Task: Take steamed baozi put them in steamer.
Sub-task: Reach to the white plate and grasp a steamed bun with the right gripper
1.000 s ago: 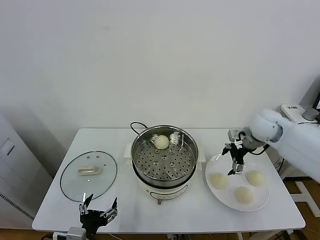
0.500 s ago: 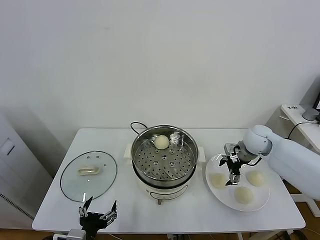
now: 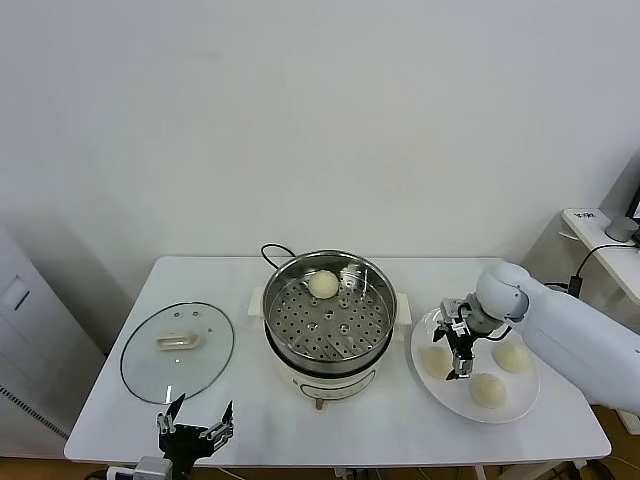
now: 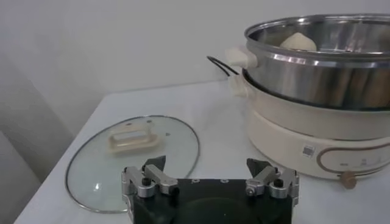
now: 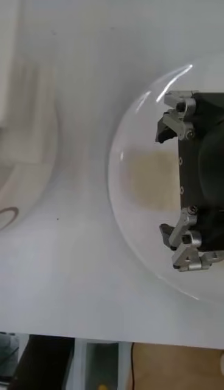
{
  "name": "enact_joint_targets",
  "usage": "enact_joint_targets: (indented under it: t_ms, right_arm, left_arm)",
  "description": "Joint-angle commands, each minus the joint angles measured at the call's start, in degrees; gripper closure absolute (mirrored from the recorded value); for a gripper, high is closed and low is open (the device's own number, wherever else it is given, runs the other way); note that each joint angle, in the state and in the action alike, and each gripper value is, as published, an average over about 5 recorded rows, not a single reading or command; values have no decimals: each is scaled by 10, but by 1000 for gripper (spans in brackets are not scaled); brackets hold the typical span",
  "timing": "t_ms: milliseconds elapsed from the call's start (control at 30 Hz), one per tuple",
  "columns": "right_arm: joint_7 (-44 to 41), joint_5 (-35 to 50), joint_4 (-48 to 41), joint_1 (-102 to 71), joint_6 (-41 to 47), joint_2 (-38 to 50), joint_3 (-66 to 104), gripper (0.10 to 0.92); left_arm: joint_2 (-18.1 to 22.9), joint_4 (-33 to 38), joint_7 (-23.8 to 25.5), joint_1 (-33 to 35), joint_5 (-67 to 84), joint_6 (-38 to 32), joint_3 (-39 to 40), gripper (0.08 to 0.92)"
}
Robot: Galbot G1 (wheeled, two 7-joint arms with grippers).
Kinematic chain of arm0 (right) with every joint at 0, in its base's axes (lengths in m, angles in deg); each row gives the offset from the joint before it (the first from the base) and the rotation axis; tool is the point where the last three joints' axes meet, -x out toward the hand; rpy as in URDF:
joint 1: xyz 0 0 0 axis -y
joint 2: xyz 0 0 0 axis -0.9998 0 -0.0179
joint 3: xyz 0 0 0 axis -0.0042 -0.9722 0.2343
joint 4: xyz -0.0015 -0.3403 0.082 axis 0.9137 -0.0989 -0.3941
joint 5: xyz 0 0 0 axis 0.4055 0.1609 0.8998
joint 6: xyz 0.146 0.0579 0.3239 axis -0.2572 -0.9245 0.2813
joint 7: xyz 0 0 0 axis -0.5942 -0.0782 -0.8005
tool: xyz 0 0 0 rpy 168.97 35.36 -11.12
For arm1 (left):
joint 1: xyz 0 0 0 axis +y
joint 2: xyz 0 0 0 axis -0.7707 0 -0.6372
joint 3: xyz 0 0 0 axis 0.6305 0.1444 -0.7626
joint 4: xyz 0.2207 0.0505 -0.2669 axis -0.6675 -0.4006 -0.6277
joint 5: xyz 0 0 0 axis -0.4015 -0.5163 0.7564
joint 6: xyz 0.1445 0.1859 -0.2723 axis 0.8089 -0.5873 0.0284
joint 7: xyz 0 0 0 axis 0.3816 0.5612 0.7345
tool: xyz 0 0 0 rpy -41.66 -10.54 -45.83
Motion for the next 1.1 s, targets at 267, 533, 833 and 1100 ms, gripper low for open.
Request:
enact_joint_targets:
  t_ms: [267, 533, 833, 1100]
  right_arm:
    - [17, -24, -20, -15, -5, -20, 15, 203]
    - [13, -25, -25, -16, -2, -26, 14, 203]
    - [12, -23, -27, -16, -2, -24, 15, 309]
    - [12, -11, -21, -4, 0, -13, 15, 492]
  left_arm:
    - [19, -3, 0, -1, 0, 0, 0, 177]
    - [19, -5, 0, -2, 0, 0, 0, 177]
    - [19, -7, 0, -3, -1, 0, 0, 177]
    - [20, -9, 0, -4, -5, -1, 4, 177]
